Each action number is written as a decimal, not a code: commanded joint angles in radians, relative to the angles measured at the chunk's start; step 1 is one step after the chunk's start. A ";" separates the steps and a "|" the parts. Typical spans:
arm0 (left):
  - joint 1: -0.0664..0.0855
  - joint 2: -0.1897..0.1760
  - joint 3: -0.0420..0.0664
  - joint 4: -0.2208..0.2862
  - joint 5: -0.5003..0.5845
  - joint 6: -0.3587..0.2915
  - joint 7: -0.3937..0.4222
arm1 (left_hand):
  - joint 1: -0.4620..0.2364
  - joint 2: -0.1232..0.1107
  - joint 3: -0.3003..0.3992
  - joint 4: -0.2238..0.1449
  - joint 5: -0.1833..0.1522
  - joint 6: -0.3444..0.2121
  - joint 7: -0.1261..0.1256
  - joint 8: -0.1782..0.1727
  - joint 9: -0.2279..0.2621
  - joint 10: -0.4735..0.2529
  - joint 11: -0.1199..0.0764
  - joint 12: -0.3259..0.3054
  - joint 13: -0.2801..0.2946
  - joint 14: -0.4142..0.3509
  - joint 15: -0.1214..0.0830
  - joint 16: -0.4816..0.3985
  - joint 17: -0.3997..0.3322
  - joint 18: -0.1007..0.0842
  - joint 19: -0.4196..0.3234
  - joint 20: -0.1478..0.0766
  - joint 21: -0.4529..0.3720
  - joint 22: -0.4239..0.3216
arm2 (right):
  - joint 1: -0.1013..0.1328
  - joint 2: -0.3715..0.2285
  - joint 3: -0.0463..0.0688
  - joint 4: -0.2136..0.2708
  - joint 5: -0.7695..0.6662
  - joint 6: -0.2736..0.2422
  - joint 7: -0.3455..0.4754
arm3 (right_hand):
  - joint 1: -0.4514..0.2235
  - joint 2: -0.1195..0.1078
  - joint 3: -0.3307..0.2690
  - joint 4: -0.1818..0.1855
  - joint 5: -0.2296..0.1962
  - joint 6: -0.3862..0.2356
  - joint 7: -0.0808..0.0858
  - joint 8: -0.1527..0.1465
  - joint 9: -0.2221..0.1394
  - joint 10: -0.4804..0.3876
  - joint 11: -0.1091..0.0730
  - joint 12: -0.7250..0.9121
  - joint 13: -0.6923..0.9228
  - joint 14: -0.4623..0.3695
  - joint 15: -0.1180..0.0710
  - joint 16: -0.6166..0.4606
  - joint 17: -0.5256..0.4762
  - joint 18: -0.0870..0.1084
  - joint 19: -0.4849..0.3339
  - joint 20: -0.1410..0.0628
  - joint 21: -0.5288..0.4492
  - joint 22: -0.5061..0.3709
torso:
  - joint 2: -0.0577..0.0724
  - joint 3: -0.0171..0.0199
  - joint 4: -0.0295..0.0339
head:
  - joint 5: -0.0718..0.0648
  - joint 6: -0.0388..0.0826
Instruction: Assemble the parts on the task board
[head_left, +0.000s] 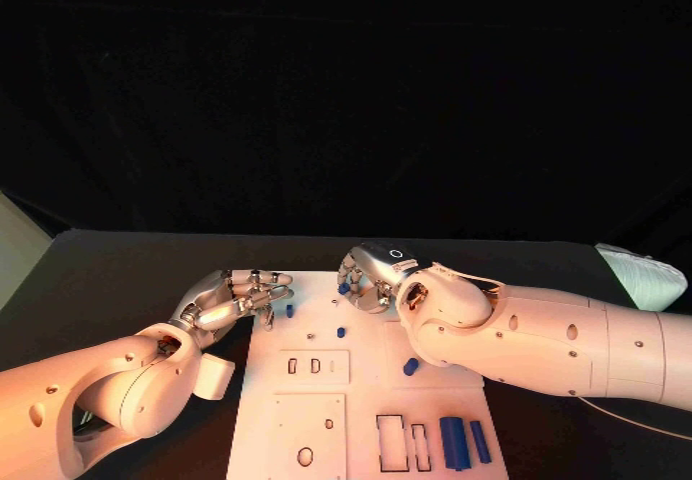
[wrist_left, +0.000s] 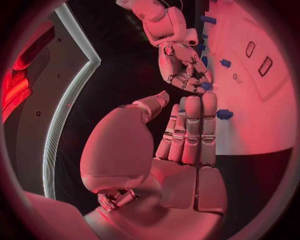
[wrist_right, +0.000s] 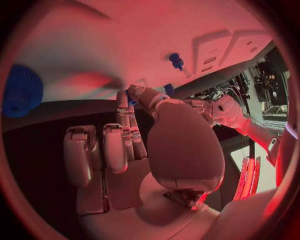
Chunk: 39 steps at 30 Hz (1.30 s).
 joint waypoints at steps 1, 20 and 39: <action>0.001 0.002 0.001 0.000 -0.003 0.012 0.003 | 0.002 0.001 0.005 -0.001 -0.001 -0.005 -0.002 -0.004 0.002 -0.004 0.000 -0.004 -0.001 -0.005 0.002 0.005 -0.001 0.000 0.005 0.002 0.004 0.001 | 0.001 -0.003 0.002 0.008 -0.028 -0.011 -0.010 | -0.004 0.008 0.005 0.000 0.003 0.014 -0.009 0.037 0.069 -0.002 -0.001 -0.003 0.001 0.050 -0.009 0.006 0.000 -0.015 0.076 -0.008 0.007 0.199 | 0.001 -0.0005 -0.0003 | 0.001 0.000; 0.001 0.003 0.001 -0.002 -0.003 0.013 0.003 | 0.002 0.001 0.005 -0.001 -0.001 -0.005 -0.002 -0.004 0.002 -0.004 0.000 -0.004 -0.001 -0.005 0.002 0.005 -0.001 0.000 0.005 0.002 0.004 0.001 | 0.004 0.003 0.007 -0.006 -0.056 -0.028 -0.042 | -0.007 0.006 0.004 0.001 0.004 0.012 -0.009 0.038 0.072 -0.002 -0.001 -0.004 0.003 0.050 -0.009 0.006 0.001 -0.015 0.076 -0.009 0.007 0.200 | 0.006 -0.0029 0.0015 | 0.003 -0.001; 0.001 0.000 0.001 -0.007 -0.003 0.013 0.002 | 0.002 0.001 0.005 -0.001 -0.001 -0.005 -0.002 -0.004 0.002 -0.004 0.000 -0.004 -0.001 -0.005 0.002 0.005 -0.001 0.000 0.005 0.002 0.004 0.001 | 0.012 -0.041 0.015 0.057 -0.056 -0.021 -0.047 | -0.009 0.005 0.004 0.002 0.004 0.012 -0.010 0.039 0.074 -0.002 -0.001 -0.004 0.004 0.050 -0.009 0.006 0.001 -0.015 0.077 -0.009 0.008 0.201 | 0.007 -0.0021 -0.0010 | 0.004 0.003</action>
